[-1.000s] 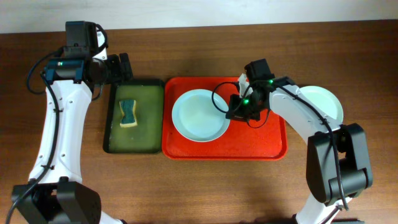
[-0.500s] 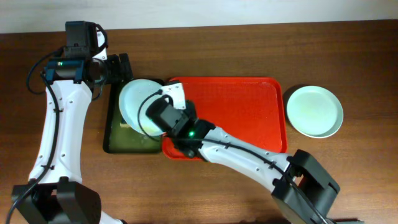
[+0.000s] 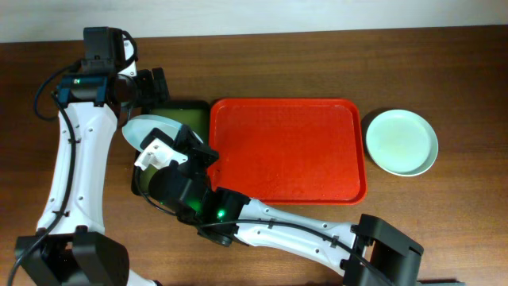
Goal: Clean dirty plates on tray and stack at the side
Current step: 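Lift the light-blue plate with the right gripper and tilt it over the black tray, then carry the light-blue plate right and stack it on the plate pile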
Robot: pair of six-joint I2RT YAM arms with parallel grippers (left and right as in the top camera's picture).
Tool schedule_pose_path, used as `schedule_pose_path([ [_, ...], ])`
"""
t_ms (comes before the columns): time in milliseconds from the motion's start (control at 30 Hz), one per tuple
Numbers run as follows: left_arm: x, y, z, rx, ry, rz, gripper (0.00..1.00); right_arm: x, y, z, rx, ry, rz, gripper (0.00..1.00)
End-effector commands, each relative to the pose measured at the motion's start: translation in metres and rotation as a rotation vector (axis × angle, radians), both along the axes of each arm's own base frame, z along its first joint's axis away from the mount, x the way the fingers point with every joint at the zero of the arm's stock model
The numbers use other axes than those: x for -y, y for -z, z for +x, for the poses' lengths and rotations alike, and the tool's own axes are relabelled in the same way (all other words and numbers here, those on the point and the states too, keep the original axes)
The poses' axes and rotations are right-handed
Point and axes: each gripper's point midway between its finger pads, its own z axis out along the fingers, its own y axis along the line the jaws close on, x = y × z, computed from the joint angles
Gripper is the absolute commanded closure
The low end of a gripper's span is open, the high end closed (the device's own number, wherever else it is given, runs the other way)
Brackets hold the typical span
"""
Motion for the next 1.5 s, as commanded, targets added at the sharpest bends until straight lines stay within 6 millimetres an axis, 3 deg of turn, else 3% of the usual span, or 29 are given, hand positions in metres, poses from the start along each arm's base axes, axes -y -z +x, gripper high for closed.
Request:
schedule_pose_path([
  [0, -0.002, 0.002, 0.0, -0.006, 0.001, 0.011, 0.01, 0.007, -0.023, 0.001, 0.035, 0.027, 0.023, 0.96],
  [233, -0.002, 0.002, 0.0, -0.006, 0.002, 0.011, 0.01, 0.017, -0.023, 0.014, 0.034, 0.057, 0.028, 0.96],
  [300, -0.002, 0.002, 0.0, -0.006, 0.002, 0.011, 0.01, 0.038, -0.026, 0.026, 0.053, 0.15, 0.024, 0.96],
  [333, -0.002, 0.002, 0.0, -0.006, 0.001, 0.011, 0.01, 0.047, -0.024, 0.035, 0.04, 0.194, 0.127, 0.96],
  [467, -0.002, 0.002, 0.0, -0.006, 0.002, 0.011, 0.01, 0.052, -0.016, 0.036, 0.003, 0.232, 0.233, 0.96],
  [600, -0.002, 0.002, 0.0, -0.006, 0.001, 0.011, 0.01, 0.081, 0.02, 0.05, -0.136, 0.36, 0.455, 0.96],
  [700, -0.002, 0.002, 0.0, -0.006, 0.002, 0.011, 0.01, 0.067, 0.071, 0.053, -0.5, 0.232, 0.564, 0.96],
  [767, -0.002, 0.002, 0.0, -0.006, 0.002, 0.011, 0.01, 0.068, 0.083, 0.056, -0.641, 0.212, 0.655, 0.96],
  [833, -0.002, 0.002, 0.0, -0.006, 0.002, 0.011, 0.01, 0.083, 0.099, 0.061, -0.82, 0.23, 0.752, 0.96],
  [867, -0.002, 0.002, 0.0, -0.006, 0.002, 0.011, 0.01, 0.099, 0.108, 0.065, -0.896, 0.253, 0.767, 0.96],
  [933, -0.002, 0.002, 0.0, -0.006, 0.002, 0.011, 0.01, 0.152, 0.125, 0.072, -1.072, 0.338, 0.831, 0.96],
  [1100, -0.002, 0.002, 0.0, -0.006, 0.001, 0.011, 0.0, 0.328, 0.145, 0.092, -1.168, 0.721, 1.076, 0.96],
  [1167, -0.002, 0.002, 0.0, -0.006, 0.002, 0.011, 0.01, 0.423, 0.153, 0.075, -1.158, 0.956, 1.209, 0.96],
  [1233, -0.002, 0.002, 0.0, -0.006, 0.002, 0.011, 0.01, 0.49, 0.158, 0.048, -1.138, 1.132, 1.311, 0.96],
  [1300, -0.002, 0.002, 0.0, -0.006, 0.002, 0.011, 0.01, 0.54, 0.161, 0.014, -1.132, 1.246, 1.369, 0.96],
  [1333, -0.002, 0.002, 0.0, -0.006, 0.001, 0.011, 0.01, 0.556, 0.162, -0.001, -1.139, 1.282, 1.386, 0.96],
  [1467, -0.002, 0.002, 0.0, -0.006, 0.002, 0.011, 0.0, 0.582, 0.168, -0.038, -1.164, 1.408, 1.291, 0.96],
])
